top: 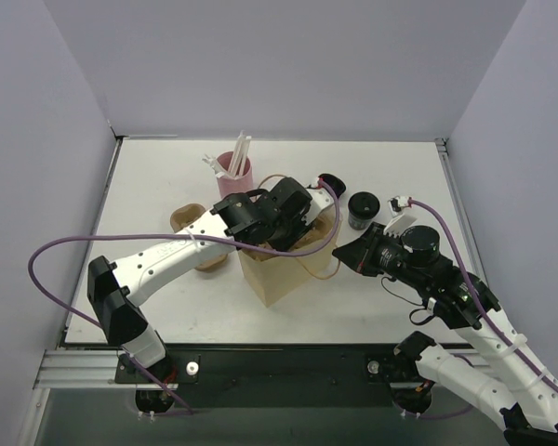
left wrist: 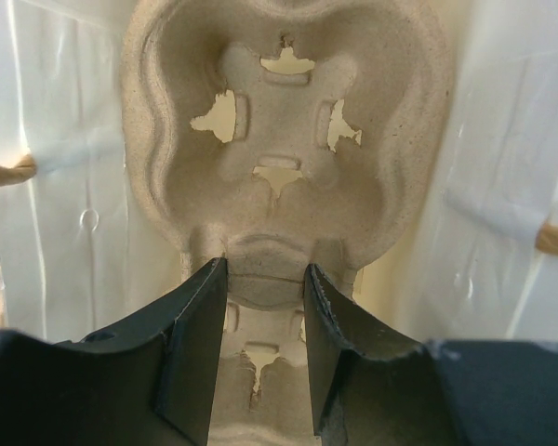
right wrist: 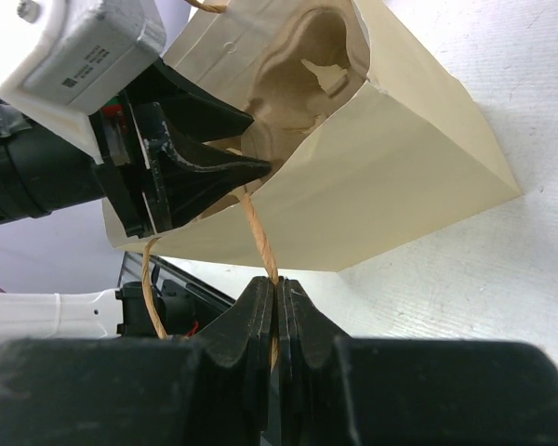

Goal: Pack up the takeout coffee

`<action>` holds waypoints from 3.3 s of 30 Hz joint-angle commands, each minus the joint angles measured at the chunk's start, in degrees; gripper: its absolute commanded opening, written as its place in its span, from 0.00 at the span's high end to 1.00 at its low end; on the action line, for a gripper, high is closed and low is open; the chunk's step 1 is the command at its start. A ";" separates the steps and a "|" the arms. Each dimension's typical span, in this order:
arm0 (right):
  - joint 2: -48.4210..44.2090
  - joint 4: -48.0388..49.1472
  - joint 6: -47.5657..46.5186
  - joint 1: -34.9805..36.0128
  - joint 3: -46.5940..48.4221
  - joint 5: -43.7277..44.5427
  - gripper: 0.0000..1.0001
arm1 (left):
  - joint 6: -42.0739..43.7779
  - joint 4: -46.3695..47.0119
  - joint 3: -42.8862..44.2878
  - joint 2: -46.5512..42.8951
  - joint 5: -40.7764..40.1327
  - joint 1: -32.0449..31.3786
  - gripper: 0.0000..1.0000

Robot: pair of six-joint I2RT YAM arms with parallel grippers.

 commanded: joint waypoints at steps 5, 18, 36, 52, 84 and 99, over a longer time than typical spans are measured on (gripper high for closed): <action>0.18 1.50 -0.65 0.34 0.72 -0.13 0.99 | -0.99 3.28 -2.38 1.28 -1.09 0.15 0.78; -0.17 1.94 -0.48 0.43 -0.60 0.57 0.98 | -3.10 5.48 -5.46 2.51 -1.53 0.15 0.70; -0.96 2.30 -0.57 0.43 -0.60 1.36 0.93 | -4.68 9.00 -9.59 3.03 -3.90 0.06 0.45; -2.46 0.45 -0.74 0.43 2.21 1.89 0.82 | -5.91 5.13 -2.04 0.40 -6.80 0.24 0.26; 26.09 -11.06 -31.94 -5.98 31.64 -0.82 0.54 | -31.82 -7.88 6.45 -21.12 -20.24 2.95 0.18; 50.10 -22.73 -35.30 -11.17 47.99 -6.83 0.83 | -46.33 -13.23 -12.40 -37.30 -17.53 5.51 0.21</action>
